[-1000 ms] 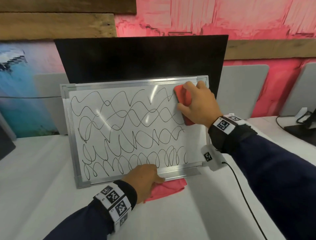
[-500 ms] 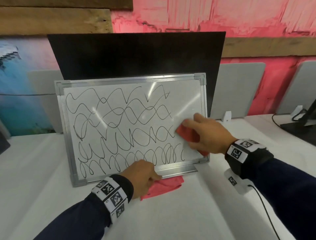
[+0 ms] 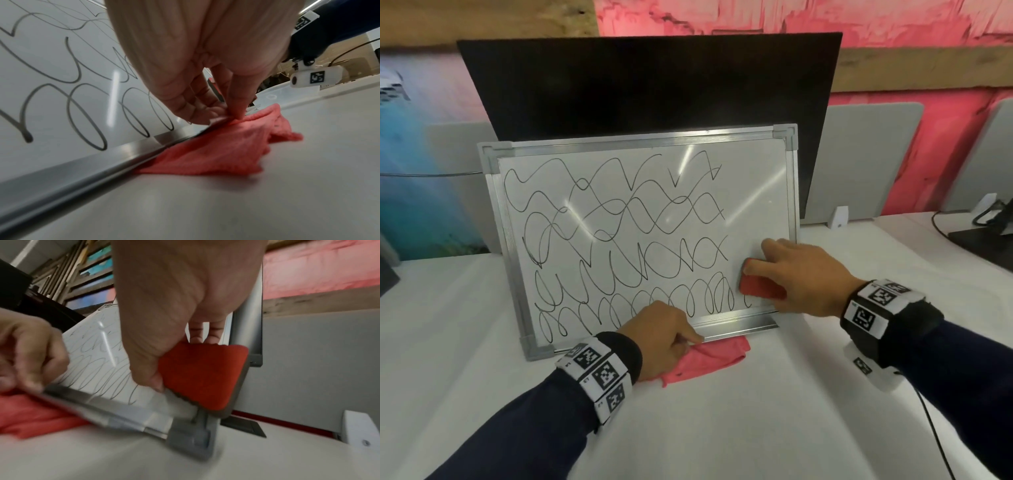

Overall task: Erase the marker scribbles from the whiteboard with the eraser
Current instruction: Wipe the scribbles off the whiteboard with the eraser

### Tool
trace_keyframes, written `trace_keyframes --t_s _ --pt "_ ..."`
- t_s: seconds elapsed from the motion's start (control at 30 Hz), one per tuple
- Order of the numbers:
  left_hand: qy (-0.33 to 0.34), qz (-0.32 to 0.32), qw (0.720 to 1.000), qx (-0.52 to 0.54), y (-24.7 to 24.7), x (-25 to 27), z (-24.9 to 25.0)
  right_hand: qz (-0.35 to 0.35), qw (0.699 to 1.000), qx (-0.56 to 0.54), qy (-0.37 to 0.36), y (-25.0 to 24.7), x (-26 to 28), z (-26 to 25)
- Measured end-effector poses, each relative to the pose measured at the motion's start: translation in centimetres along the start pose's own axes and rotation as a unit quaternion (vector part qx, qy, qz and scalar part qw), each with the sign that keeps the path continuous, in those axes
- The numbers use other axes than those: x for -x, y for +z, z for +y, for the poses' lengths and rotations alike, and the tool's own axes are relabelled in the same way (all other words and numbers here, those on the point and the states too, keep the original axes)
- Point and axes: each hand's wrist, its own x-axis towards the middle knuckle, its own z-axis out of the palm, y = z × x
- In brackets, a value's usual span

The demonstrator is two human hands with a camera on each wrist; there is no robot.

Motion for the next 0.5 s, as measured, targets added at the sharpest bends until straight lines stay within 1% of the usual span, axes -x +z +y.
trace_keyframes --t_s 0.1,0.13,0.17,0.23,0.27,0.3,0.43,0.5 --pt "-0.005 0.004 1.0 0.006 -0.2 0.1 0.1 0.042 0.999 -0.002 0.022 -0.3 -1.0 0.5" --pt "-0.004 0.003 1.0 0.005 -0.3 0.2 0.2 0.05 0.999 -0.004 0.014 -0.2 -1.2 0.1" --pt "-0.004 0.004 1.0 0.003 -0.4 0.2 0.3 0.047 0.999 -0.002 -0.007 0.3 -1.3 -0.4" --pt "-0.006 0.013 1.0 0.003 -0.7 0.4 0.6 0.018 0.997 0.013 -0.07 1.4 -1.0 -1.3" --pt "-0.011 0.019 1.0 0.01 -0.9 0.5 0.7 0.003 0.996 0.021 -0.089 1.8 -0.7 -1.4" --pt "-0.018 0.026 0.999 0.019 -1.1 0.7 0.8 -0.003 0.995 0.026 -0.091 1.9 -0.4 -1.1" --pt "-0.041 0.04 0.998 0.034 -1.4 1.4 0.2 0.011 0.998 0.039 -0.058 1.5 0.2 0.5" --pt "-0.051 0.073 0.995 0.039 -1.4 1.6 -0.1 0.015 0.998 0.026 -0.05 1.5 0.1 0.5"
